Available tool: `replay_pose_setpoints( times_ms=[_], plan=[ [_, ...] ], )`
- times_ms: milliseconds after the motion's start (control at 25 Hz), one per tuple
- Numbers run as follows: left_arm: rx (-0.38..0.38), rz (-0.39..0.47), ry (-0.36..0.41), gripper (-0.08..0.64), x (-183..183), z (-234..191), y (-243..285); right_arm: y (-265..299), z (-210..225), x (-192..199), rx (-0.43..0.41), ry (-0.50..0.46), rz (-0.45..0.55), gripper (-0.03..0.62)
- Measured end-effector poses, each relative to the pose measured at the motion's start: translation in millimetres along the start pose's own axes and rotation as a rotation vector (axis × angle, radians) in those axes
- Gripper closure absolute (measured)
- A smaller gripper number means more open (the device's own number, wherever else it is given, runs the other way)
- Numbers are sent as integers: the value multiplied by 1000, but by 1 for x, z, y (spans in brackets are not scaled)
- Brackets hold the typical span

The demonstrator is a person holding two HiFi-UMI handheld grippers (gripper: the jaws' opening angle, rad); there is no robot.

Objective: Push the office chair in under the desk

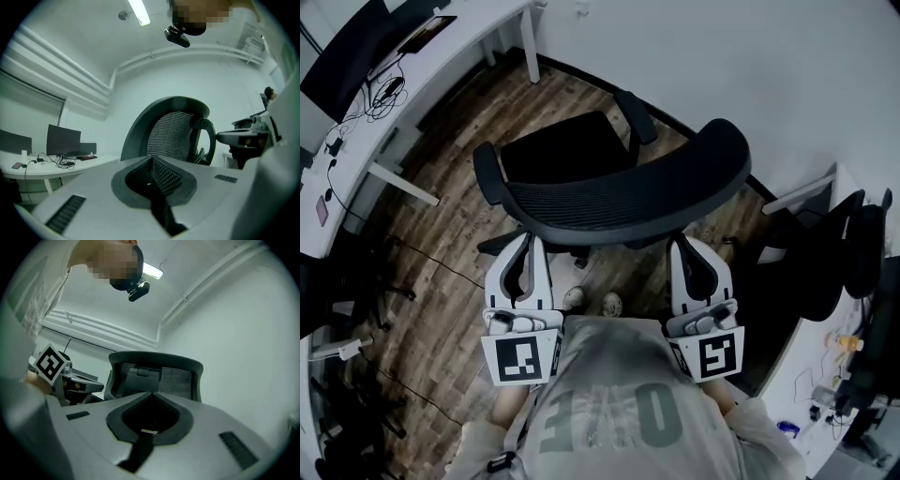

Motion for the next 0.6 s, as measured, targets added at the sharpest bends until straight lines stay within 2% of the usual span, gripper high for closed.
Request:
replay_pose_setpoints(
  times_ms=[160, 240, 280, 320, 400, 440, 600],
  plan=[
    [4, -21, 16, 543, -1, 9, 0, -3, 9, 4, -100, -7, -13, 571],
    [41, -58, 11, 532, -2, 15, 3, -6, 19, 3, -137, -6, -25, 571],
    [70, -93, 8, 494, 0, 17, 4, -6, 25, 4, -160, -20, -38, 568],
    [101, -136, 9, 448, 3, 17, 5, -4, 33, 5, -186, -51, -53, 552],
    [142, -232, 37, 386, 12, 16, 6, 7, 48, 14, -253, -149, -99, 394],
    [149, -282, 68, 372, 16, 15, 5, 15, 56, 20, -289, -206, -130, 373],
    [157, -449, 205, 368, 22, 14, 4, 52, 81, 46, -467, -432, -226, 364]
  ],
)
Point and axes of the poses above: the fingertips, and each gripper's own axes: y forward along the fingers, z to its right, x out of its underside, the point moved 5 cm from there along -y, backward along the fingers, and after that the axes turned 14 degrees about x, right-handed, at the moved point
